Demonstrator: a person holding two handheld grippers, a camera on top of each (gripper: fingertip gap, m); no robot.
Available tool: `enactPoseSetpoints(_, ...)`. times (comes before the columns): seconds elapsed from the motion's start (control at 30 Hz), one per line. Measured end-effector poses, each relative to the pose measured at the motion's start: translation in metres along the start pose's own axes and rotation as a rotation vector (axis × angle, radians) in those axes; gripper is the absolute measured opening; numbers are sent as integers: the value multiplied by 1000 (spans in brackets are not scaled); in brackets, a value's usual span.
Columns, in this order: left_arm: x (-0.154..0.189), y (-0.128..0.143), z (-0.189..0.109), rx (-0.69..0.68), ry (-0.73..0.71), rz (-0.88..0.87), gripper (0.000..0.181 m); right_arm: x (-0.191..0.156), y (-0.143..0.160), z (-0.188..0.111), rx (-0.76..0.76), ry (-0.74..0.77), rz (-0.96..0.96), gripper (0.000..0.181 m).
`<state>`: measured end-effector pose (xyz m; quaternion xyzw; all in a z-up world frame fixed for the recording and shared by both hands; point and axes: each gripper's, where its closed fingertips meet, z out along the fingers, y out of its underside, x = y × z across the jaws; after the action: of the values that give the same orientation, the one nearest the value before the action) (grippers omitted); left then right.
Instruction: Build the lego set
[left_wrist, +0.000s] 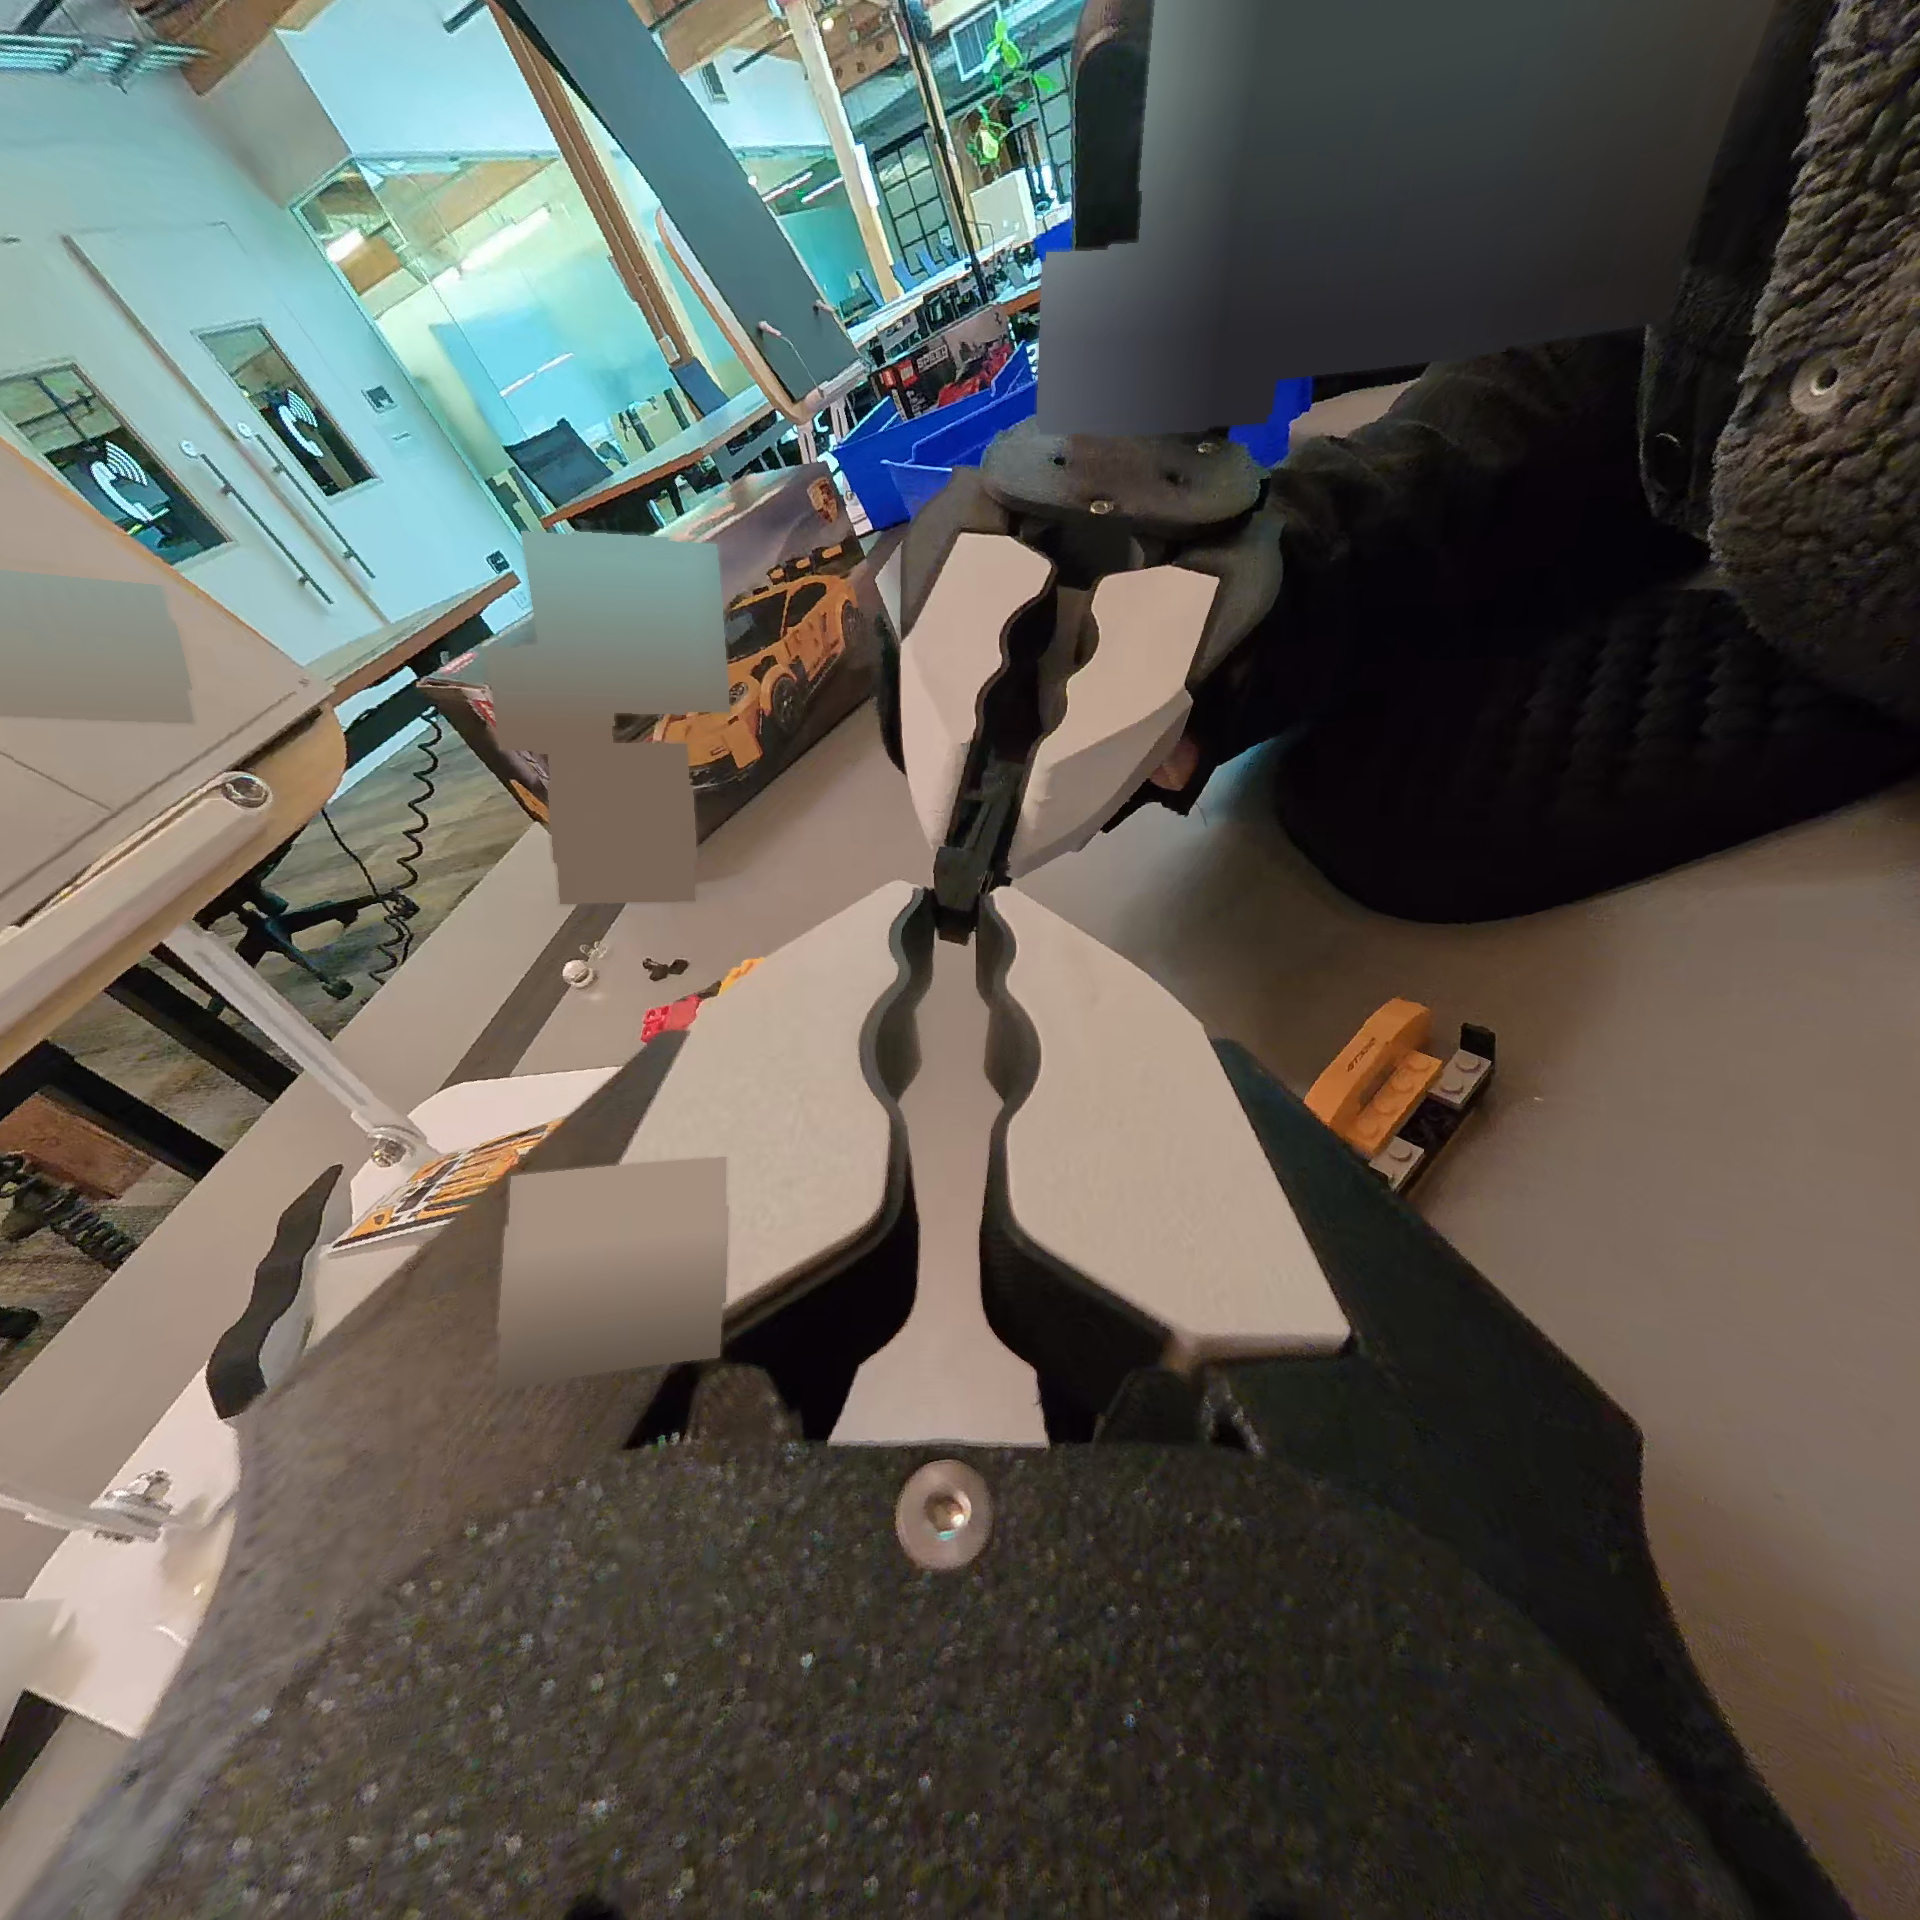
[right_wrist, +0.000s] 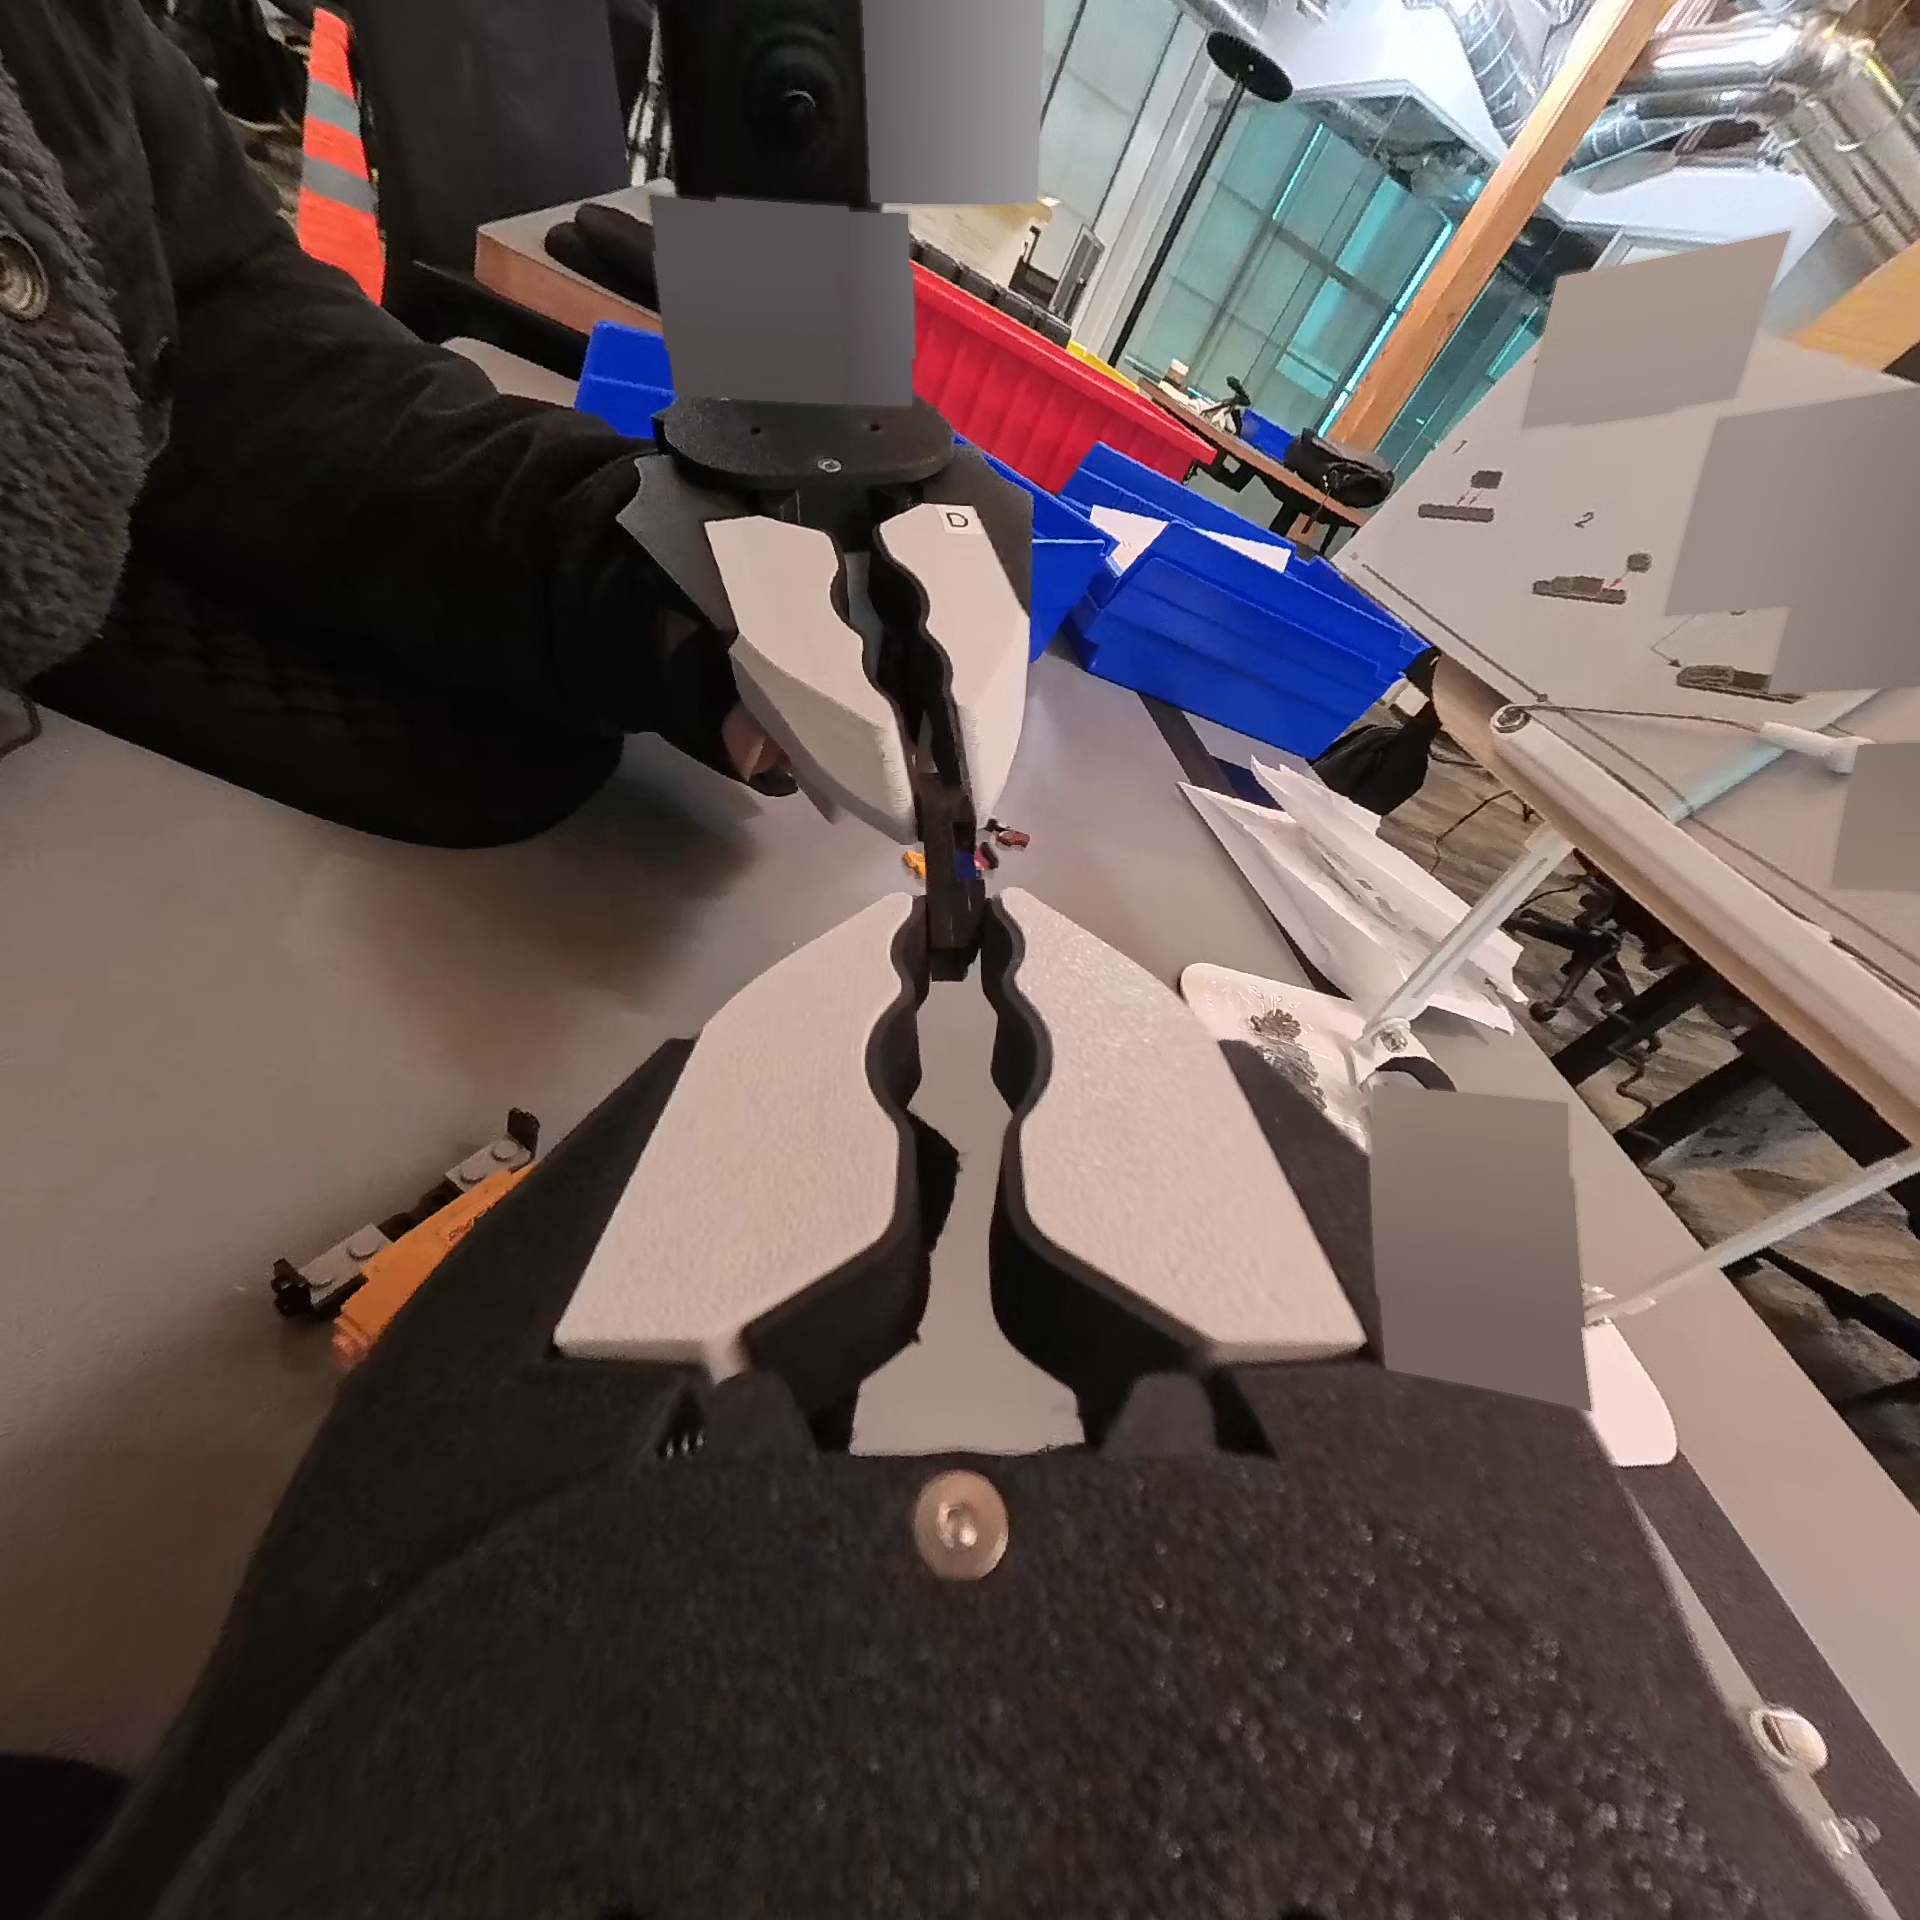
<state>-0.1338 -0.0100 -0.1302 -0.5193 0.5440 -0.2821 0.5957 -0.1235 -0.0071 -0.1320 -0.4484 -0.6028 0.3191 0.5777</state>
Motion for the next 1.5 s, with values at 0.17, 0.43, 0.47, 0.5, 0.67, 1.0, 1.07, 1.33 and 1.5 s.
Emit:
enactPoseSetpoints(0.17, 0, 2, 1, 1, -4, 0, 8, 0, 3, 0, -7, -9, 23, 9)
enactPoseSetpoints(0.43, 2, 2, 2, -17, 7, -3, 9, -3, 5, 0, -12, -36, 61, 9)
enactPoseSetpoints(0.47, 2, 2, 2, -29, 12, -6, 9, -3, 5, 0, -11, -41, 67, 9)
enactPoseSetpoints(0.5, 3, 3, 2, -42, 14, -6, 9, -4, 6, 0, -13, -45, 74, 9)
enactPoseSetpoints(0.67, 4, 9, 2, -103, 14, 26, 9, -5, 10, 1, -23, -68, 114, 9)
enactPoseSetpoints(1.0, -1, 17, 7, -45, 16, -111, 9, 0, 19, 2, -44, -43, 132, 9)
enactPoseSetpoints(1.07, -3, 23, 7, -39, 55, -240, 24, 4, 17, 1, -29, -4, 83, 9)
enactPoseSetpoints(1.33, 7, 20, 7, 16, 260, -649, 13, -3, 19, 3, -93, 95, -329, 9)
enactPoseSetpoints(1.5, 5, 23, 8, -25, 151, -387, 10, 1, 24, 4, -119, 150, -394, 11)
